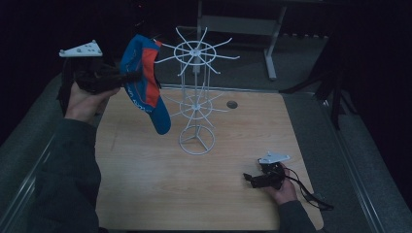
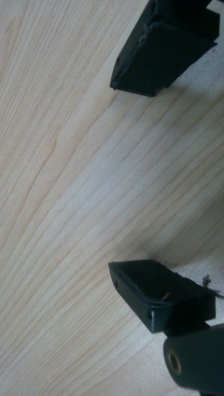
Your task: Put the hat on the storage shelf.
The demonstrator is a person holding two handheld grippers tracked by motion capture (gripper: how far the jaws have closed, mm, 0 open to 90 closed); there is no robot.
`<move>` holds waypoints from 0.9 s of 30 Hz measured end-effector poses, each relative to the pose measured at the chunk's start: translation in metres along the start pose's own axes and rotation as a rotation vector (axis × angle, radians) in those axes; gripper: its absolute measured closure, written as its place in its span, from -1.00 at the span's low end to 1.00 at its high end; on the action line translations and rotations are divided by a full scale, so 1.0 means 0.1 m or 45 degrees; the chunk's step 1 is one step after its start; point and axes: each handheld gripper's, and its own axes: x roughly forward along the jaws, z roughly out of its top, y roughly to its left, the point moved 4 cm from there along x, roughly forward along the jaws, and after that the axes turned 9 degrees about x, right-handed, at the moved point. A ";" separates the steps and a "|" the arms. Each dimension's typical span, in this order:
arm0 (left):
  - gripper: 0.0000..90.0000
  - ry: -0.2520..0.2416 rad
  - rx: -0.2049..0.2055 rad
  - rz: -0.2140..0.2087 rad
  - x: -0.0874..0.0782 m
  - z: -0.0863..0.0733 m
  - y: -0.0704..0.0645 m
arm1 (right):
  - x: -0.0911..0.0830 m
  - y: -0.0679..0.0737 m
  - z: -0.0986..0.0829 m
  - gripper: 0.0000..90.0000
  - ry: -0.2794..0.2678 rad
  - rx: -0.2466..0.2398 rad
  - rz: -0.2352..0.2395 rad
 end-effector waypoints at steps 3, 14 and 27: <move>0.75 0.006 0.000 -0.003 0.03 -0.01 -0.01 | 0.00 0.00 0.00 -0.76 0.001 0.000 -0.001; 0.53 -0.015 0.020 -0.036 0.04 0.02 -0.07 | 0.00 0.00 0.00 -0.76 0.001 -0.001 0.000; 0.51 -0.011 0.060 -0.088 0.06 0.05 -0.15 | 0.00 0.00 0.00 -0.76 0.001 -0.002 -0.001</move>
